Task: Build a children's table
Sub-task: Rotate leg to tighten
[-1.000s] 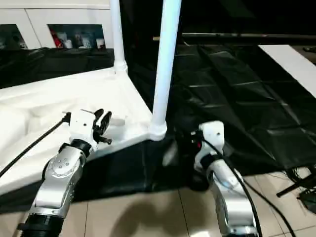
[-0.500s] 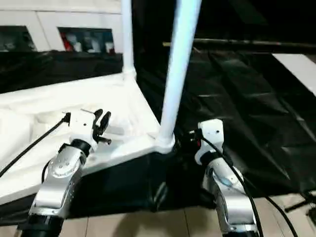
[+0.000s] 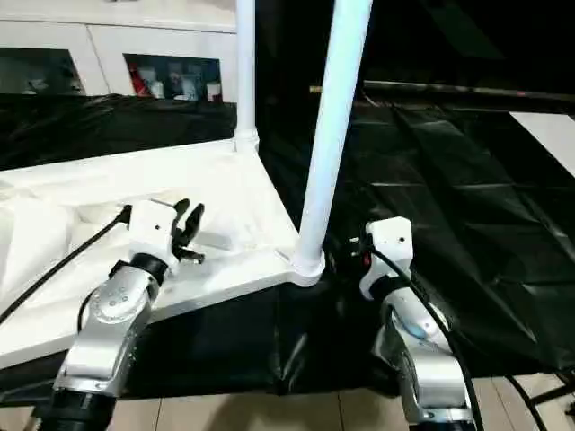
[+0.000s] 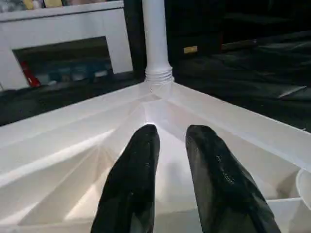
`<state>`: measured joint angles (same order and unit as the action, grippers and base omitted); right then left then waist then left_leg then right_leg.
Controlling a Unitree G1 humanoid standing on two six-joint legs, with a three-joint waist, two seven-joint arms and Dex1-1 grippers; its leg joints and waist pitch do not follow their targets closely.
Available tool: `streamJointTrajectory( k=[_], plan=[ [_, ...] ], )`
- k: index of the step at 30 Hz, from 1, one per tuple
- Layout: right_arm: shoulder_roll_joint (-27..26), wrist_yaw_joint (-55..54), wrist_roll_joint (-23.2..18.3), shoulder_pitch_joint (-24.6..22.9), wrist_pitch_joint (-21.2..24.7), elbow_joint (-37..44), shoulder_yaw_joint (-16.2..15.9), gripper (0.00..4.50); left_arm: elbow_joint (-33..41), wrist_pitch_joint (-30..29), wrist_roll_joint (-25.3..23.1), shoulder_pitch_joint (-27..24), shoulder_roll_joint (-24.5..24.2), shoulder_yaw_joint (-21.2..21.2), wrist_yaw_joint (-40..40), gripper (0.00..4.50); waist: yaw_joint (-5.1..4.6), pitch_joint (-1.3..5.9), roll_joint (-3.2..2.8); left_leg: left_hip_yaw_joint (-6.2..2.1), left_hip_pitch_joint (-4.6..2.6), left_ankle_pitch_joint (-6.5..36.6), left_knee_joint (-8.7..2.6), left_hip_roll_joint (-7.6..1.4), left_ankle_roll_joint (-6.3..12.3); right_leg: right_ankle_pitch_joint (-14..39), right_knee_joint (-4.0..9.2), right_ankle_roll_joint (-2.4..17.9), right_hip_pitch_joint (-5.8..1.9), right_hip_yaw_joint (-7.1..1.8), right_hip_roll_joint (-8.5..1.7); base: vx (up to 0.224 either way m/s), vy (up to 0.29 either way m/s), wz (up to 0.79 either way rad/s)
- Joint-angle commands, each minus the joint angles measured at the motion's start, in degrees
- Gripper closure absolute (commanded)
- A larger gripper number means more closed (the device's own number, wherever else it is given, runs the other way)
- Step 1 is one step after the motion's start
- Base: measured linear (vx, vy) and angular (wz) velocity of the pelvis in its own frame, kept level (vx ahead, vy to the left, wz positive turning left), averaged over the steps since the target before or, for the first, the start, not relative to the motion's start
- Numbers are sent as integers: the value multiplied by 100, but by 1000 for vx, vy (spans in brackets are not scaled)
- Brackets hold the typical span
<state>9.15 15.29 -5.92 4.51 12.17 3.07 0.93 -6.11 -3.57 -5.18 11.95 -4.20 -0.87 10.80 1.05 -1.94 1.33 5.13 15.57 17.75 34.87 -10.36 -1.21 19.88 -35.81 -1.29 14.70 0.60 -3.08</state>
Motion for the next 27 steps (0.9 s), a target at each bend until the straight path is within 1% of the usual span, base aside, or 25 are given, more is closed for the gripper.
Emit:
streamJointTrajectory(
  k=[1,2,4,5,6,7,8,9,10,11,12,13,14,15,16,17,18,19,20,21,22,24,25,26,27],
  plan=[
    [23,7,2,44,32,-50,-20,2,40,-20,27,44,34,-81,-42,329,176,301,64,218,403,-1094,-31,456,1596,-1538,507,1217,-648,-367,-35,0,0,0],
    [23,10,4,43,30,-51,-23,2,44,-19,27,40,32,-84,-45,329,212,295,54,225,448,-925,-20,436,1375,-1524,550,1297,-688,-432,-41,9,12,27],
    [21,18,8,54,28,-66,-24,2,51,-14,35,37,32,-89,-48,329,164,305,-83,92,68,-1048,-238,189,863,-1945,331,1235,-479,-232,238,25,3,31],
    [22,18,9,54,27,-66,-25,2,51,-14,35,37,32,-89,-48,329,14,346,-99,-171,-298,-1474,-295,-75,1385,-1900,60,895,-122,-56,214,48,-41,18],
    [25,19,19,56,25,-69,-29,2,54,-14,36,35,31,-91,-48,329,-78,393,-104,-316,-441,-1771,-283,-195,1824,-1689,-55,763,40,1,127,65,-93,-1],
    [28,21,22,64,25,-75,-32,2,51,-15,39,40,32,-93,-47,329,-199,427,-54,-551,-682,-2122,-249,-393,2453,-1047,-189,588,419,52,-73,65,-93,-1],
    [30,20,29,69,25,-83,-38,2,49,-16,40,43,31,-92,-48,329,-206,430,-15,-581,-669,-2304,-206,-372,2620,-938,-197,484,431,22,-147,49,-113,-12],
    [36,22,37,75,23,-91,-46,2,42,-17,44,50,30,-92,-49,329,11,364,227,-81,204,-1954,209,415,2294,-1762,196,300,-465,-338,-78,35,-56,8],
    [37,21,38,73,21,-92,-54,2,41,-15,46,51,28,-92,-50,329,233,211,191,141,703,-1132,405,717,1986,-1848,526,352,-791,-684,-235,35,-56,8],
    [40,20,42,69,19,-87,-62,2,40,-13,48,51,27,-92,-50,329,404,238,155,18,907,-377,542,313,717,-2802,606,622,-875,-979,-452,48,34,40],
    [40,20,42,69,19,-87,-62,2,40,-13,48,51,27,-92,-50,329,428,218,100,26,891,-470,371,281,457,-2921,569,554,-864,-824,-239,63,48,35],
    [43,18,39,78,19,-93,-67,2,29,-12,49,62,26,-93,-50,329,324,292,-123,-50,548,-789,-110,29,372,-2740,323,172,-650,-315,38,63,48,35],
    [43,17,38,80,19,-94,-67,2,28,-11,48,64,25,-94,-50,329,194,310,-120,-280,380,-1016,-239,-140,974,-2506,70,-156,-510,-51,262,55,7,-8],
    [43,16,38,81,16,-95,-67,2,32,-10,50,63,24,-100,-53,329,-86,461,-344,-999,-632,-1815,-233,-678,2689,-538,-607,-435,654,212,41,73,-56,-26],
    [41,16,39,81,13,-97,-65,2,34,-10,54,62,21,-106,-57,329,-212,565,-230,-1192,-821,-2283,-243,-948,3245,257,-775,-406,886,166,-152,73,-56,-26],
    [38,16,37,86,8,-105,-57,2,29,-8,58,69,15,-114,-65,329,-179,405,-162,-788,-307,-2385,-370,-696,3155,-149,-903,-422,957,141,-228,62,-65,-20],
    [36,17,36,86,7,-107,-56,2,28,-7,59,71,14,-115,-68,329,-178,407,-118,-626,-239,-2100,-411,-533,2984,-457,-849,-373,967,174,-183,0,0,0],
    [38,15,36,81,2,-106,-59,2,29,-6,60,70,13,-113,-68,329,-141,283,44,-239,7,-1021,-497,-209,2511,-1153,-311,-13,816,64,-208,0,0,0],
    [40,14,31,79,2,-106,-60,2,30,-5,59,71,12,-110,-63,329,-132,272,192,-91,61,-372,-387,30,2160,-1226,119,87,649,-96,-304,25,-93,-3],
    [48,9,22,75,0,-103,-66,2,32,-5,57,71,13,-108,-60,329,99,274,419,135,430,432,257,525,1380,1588,723,-449,191,-577,-645,22,-120,4],
    [52,6,18,72,-1,-103,-67,2,34,-4,58,69,11,-107,-56,329,142,265,392,31,552,181,686,444,767,3155,861,106,19,-835,-1024,22,-120,4],
    [48,-3,-3,58,-5,-108,-34,2,63,1,93,51,-11,-130,-36,329,155,220,264,-78,697,-219,661,346,311,2792,776,747,-52,-755,-950,56,-74,3],
    [48,-3,-3,58,-5,-108,-34,2,63,1,93,51,-11,-130,-36,329,111,146,146,-84,663,-317,410,188,271,2503,830,1262,20,-567,-858,68,-54,2],
    [44,-9,-9,57,-3,-110,-22,2,79,42,168,39,-5,-122,30,329,61,136,5,-20,517,-278,-27,55,269,2226,801,1442,59,-214,-583,72,1,6],
    [41,-13,-14,56,-1,-113,-12,2,92,76,229,29,0,-115,84,329,-52,148,-161,-150,475,379,-401,-153,320,1579,525,1331,129,49,-256,76,50,-6]
  ],
)
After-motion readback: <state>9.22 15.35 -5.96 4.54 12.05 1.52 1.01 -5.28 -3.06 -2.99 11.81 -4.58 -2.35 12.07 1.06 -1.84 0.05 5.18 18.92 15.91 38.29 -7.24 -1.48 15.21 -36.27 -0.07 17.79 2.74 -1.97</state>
